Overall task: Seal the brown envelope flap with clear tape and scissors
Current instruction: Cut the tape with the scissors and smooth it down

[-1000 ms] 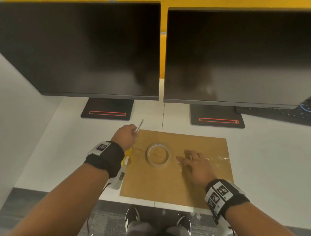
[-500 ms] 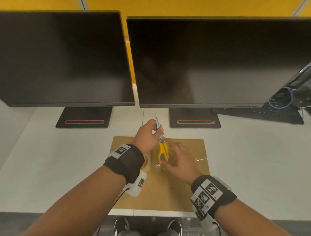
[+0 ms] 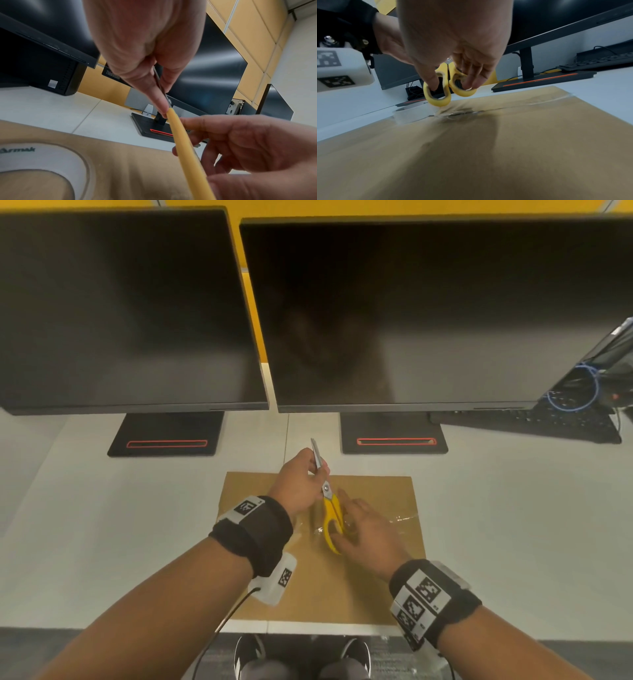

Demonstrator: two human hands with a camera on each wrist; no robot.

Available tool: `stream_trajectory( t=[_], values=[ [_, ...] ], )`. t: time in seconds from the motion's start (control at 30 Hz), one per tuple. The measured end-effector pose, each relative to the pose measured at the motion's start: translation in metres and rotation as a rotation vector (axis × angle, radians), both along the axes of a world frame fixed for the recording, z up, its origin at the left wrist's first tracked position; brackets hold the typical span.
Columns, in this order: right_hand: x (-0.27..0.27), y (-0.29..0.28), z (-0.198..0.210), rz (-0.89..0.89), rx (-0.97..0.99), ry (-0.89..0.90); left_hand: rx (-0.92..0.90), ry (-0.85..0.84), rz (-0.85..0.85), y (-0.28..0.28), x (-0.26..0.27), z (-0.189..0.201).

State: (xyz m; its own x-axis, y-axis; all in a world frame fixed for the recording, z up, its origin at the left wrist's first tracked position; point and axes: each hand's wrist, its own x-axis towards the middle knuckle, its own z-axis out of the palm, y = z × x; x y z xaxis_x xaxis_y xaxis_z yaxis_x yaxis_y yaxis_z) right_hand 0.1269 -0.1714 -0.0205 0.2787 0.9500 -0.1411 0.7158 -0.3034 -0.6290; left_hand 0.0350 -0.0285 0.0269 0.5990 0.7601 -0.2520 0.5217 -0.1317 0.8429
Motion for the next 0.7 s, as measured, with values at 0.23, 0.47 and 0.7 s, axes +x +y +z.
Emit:
stream_trajectory(
  t=[0.23,0.47,0.7],
  values=[
    [-0.002,0.001,-0.004,-0.059,0.033,0.152,-0.100,-0.011,-0.039,0.006,-0.014,-0.008],
    [0.024,-0.019,-0.009,-0.060,-0.155,0.062,0.254,0.592,-0.432,0.014,-0.059,-0.014],
    [0.044,-0.032,0.001,0.093,-0.326,-0.112,0.456,0.768,-0.676,-0.001,-0.073,-0.031]
  ],
)
